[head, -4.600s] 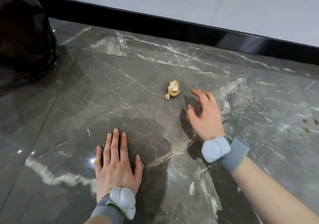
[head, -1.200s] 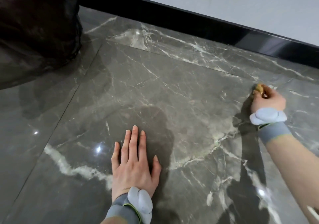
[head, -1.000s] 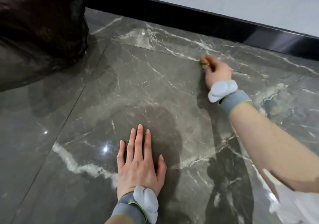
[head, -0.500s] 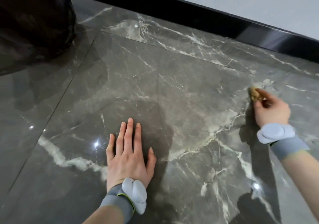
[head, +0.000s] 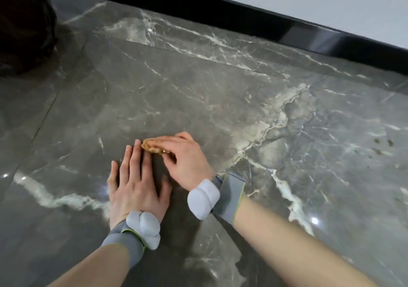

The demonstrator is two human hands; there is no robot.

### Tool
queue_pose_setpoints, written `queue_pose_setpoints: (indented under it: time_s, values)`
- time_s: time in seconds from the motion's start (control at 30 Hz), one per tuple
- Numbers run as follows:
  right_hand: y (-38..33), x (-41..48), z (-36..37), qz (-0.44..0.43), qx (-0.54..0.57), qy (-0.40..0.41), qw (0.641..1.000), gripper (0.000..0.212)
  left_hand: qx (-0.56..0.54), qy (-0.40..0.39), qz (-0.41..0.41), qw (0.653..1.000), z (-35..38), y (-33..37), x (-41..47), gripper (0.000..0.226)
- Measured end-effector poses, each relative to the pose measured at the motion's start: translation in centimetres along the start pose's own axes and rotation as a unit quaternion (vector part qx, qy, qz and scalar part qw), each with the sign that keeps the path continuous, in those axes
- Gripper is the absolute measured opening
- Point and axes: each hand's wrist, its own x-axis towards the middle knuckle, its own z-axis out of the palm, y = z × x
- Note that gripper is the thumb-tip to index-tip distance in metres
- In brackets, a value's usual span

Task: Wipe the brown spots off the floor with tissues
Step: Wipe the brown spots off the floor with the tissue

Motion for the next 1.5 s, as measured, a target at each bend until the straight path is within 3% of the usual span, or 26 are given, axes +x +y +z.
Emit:
queue_pose_setpoints:
  time_s: [0.13, 0.27, 0.33, 0.43, 0.57, 0.7, 0.8, 0.87, 1.0, 1.07, 1.3, 1.37, 1.5]
  values:
    - [6.2, -4.7, -8.3, 0.139, -0.103, 0.127, 0.977, 0.036, 0.015, -0.002, 0.000, 1.000, 0.1, 0.1, -0.1, 0.068]
    - [12.0, -7.7, -15.3, 0.390, -0.193, 0.250, 0.865, 0.037, 0.015, 0.002, 0.000, 1.000, 0.3, 0.0, -0.2, 0.068]
    - [12.7, -6.8, -15.5, 0.434, -0.183, 0.289, 0.833, 0.036, 0.015, 0.007, 0.000, 1.000, 0.3, 0.0, -0.1, 0.067]
    - [10.4, -4.4, -11.4, 0.373, -0.165, 0.273, 0.871, 0.039, 0.015, 0.006, 0.003, 1.000, 0.3, 0.0, -0.2, 0.067]
    - [3.9, -3.1, -3.9, 0.155, -0.128, 0.180, 0.963, 0.034, 0.017, 0.009, 0.004, 1.000, 0.3, -0.2, -0.4, 0.067]
    - [-0.6, -6.9, -1.0, 0.039, -0.038, 0.059, 0.997, 0.034, 0.007, 0.003, 0.008, 1.000, 0.4, -0.2, -0.3, 0.069]
    - [-0.2, -12.0, -3.2, 0.062, -0.028, 0.023, 0.997, 0.036, -0.015, 0.007, 0.011, 1.000, 0.3, -0.2, -0.4, 0.064]
    - [1.6, -14.8, -6.4, 0.120, -0.066, 0.049, 0.989, 0.033, -0.022, 0.012, 0.012, 1.000, 0.3, -0.2, -0.5, 0.062]
    - [3.4, -17.5, -10.3, 0.314, -0.183, 0.178, 0.914, 0.031, -0.031, 0.014, 0.013, 0.999, 0.1, -0.3, -0.7, 0.064]
    - [2.4, -17.5, -8.8, 0.347, -0.178, 0.183, 0.902, 0.033, -0.031, 0.003, 0.013, 0.999, 0.1, -0.2, -0.6, 0.066]
    - [-7.0, -16.6, -0.2, 0.172, -0.085, 0.067, 0.979, 0.037, -0.072, -0.041, 0.036, 0.996, -2.0, -1.9, -0.5, 0.066]
    - [-7.7, -16.4, 0.0, 0.164, -0.079, 0.024, 0.983, 0.037, -0.146, -0.068, 0.072, 0.984, -2.5, -2.7, -0.2, 0.066]
    - [-7.1, -15.6, -2.2, 0.270, -0.058, -0.028, 0.961, 0.030, -0.249, -0.070, 0.131, 0.957, -4.0, -6.3, -2.3, 0.081]
